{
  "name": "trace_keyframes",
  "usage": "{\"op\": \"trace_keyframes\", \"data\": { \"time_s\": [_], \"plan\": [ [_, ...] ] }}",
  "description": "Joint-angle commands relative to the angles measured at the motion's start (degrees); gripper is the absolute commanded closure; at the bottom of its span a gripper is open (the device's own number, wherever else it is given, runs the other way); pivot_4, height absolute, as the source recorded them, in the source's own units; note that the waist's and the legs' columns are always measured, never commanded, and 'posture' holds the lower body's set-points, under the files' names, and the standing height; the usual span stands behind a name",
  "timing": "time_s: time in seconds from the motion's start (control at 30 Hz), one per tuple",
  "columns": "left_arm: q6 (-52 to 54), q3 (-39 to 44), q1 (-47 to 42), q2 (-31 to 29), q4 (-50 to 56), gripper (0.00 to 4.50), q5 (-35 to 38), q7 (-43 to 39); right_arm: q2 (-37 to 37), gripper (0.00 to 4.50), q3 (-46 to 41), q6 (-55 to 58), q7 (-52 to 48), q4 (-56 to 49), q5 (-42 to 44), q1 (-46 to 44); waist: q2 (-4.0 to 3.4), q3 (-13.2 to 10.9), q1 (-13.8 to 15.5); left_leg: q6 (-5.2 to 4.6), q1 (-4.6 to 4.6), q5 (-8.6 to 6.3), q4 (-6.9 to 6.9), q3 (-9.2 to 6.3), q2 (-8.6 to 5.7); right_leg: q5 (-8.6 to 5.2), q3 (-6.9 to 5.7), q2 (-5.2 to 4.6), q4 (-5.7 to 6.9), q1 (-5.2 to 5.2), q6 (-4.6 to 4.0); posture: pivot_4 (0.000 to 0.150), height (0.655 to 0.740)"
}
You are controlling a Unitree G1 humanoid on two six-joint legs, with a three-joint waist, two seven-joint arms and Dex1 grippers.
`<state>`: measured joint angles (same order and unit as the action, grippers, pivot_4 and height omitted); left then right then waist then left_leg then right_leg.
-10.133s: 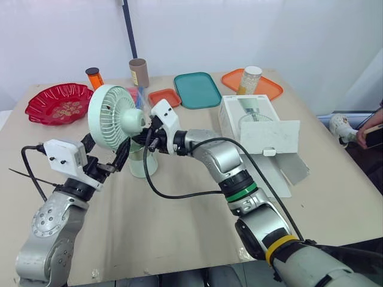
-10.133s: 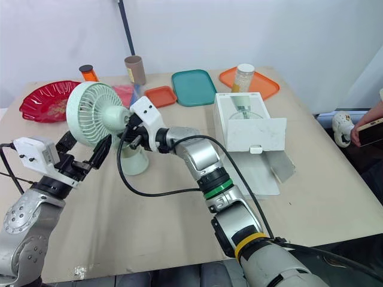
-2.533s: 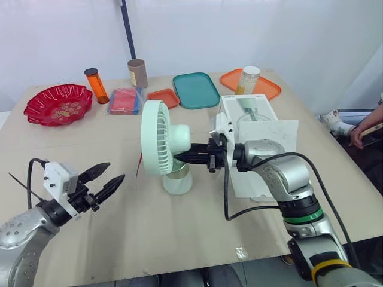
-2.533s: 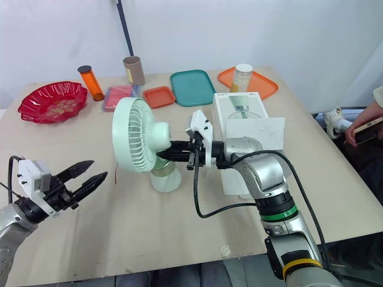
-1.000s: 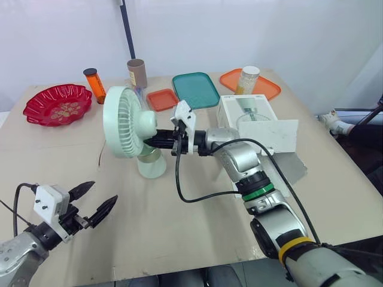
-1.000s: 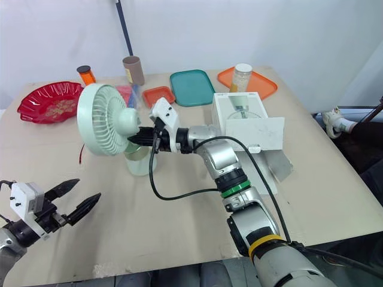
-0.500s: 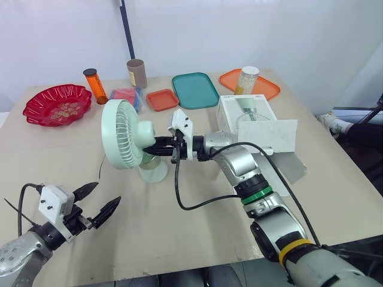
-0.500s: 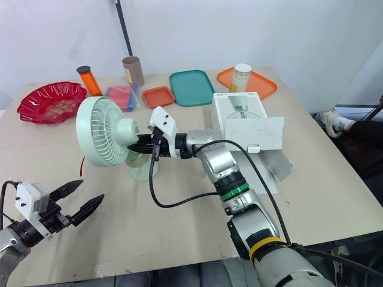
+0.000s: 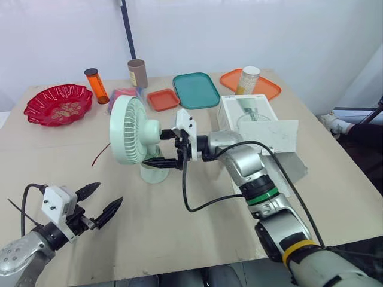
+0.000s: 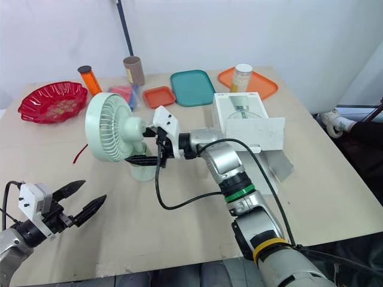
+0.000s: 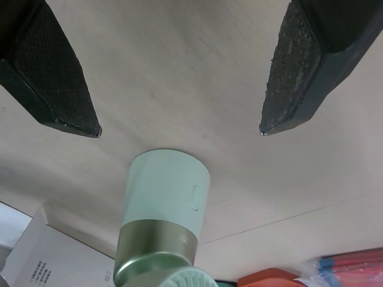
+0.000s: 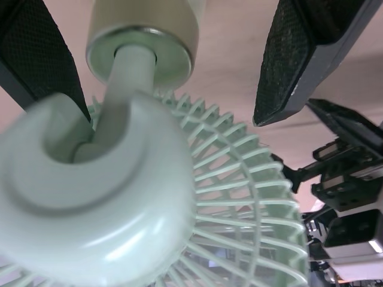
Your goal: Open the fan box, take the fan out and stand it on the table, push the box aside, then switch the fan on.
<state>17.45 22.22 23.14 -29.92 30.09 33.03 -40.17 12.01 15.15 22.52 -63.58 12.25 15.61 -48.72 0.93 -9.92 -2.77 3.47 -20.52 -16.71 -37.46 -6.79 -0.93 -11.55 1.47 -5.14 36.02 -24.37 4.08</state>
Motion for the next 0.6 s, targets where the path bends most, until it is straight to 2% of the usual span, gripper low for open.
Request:
{"op": "trace_keyframes", "data": {
  "time_s": [0.03, 0.3, 0.47, 0.6],
  "plan": [
    [0.4, 1.0, -0.9, -0.8, 2.1, 0.0, 1.5, 0.4, 3.0, 0.06, -3.0, 2.7, -0.5, -6.4, 2.8, 1.3, 0.0, 0.0, 0.0, 0.0, 0.01, 0.0, 0.0, 0.0, 0.0, 0.0, 0.0, 0.0, 0.0, 0.01, 0.0, 0.15, 0.7384],
    [3.6, 4.0, -4.6, -5.9, 2.3, 0.0, 5.4, -1.6, 13.5, 0.06, -10.8, 11.4, 0.6, -19.7, 10.4, 7.3, 0.01, 0.0, 0.0, -0.02, 0.0, -0.01, 0.0, -0.01, 0.0, -0.01, 0.0, 0.0, 0.0, 0.03, 0.01, 0.15, 0.7384],
    [3.5, 5.3, -7.5, -9.1, -1.2, 0.0, 5.8, -3.8, 17.1, 0.06, -12.3, 14.5, 4.6, -27.7, 11.4, 12.1, 0.0, 0.0, 0.1, -0.08, 0.04, -0.04, -0.01, 0.04, 0.01, -0.04, -0.01, 0.0, 0.01, 0.05, -0.01, 0.15, 0.7384],
    [2.5, 5.1, -9.6, -9.3, -3.4, 0.0, 5.7, -5.3, 18.7, 0.06, -13.1, 19.4, 8.6, -33.6, 13.3, 16.7, 0.01, 0.0, 0.1, -0.09, 0.03, -0.05, -0.02, 0.04, 0.01, -0.06, 0.0, 0.0, 0.0, 0.07, 0.01, 0.15, 0.7384]
  ]
}}
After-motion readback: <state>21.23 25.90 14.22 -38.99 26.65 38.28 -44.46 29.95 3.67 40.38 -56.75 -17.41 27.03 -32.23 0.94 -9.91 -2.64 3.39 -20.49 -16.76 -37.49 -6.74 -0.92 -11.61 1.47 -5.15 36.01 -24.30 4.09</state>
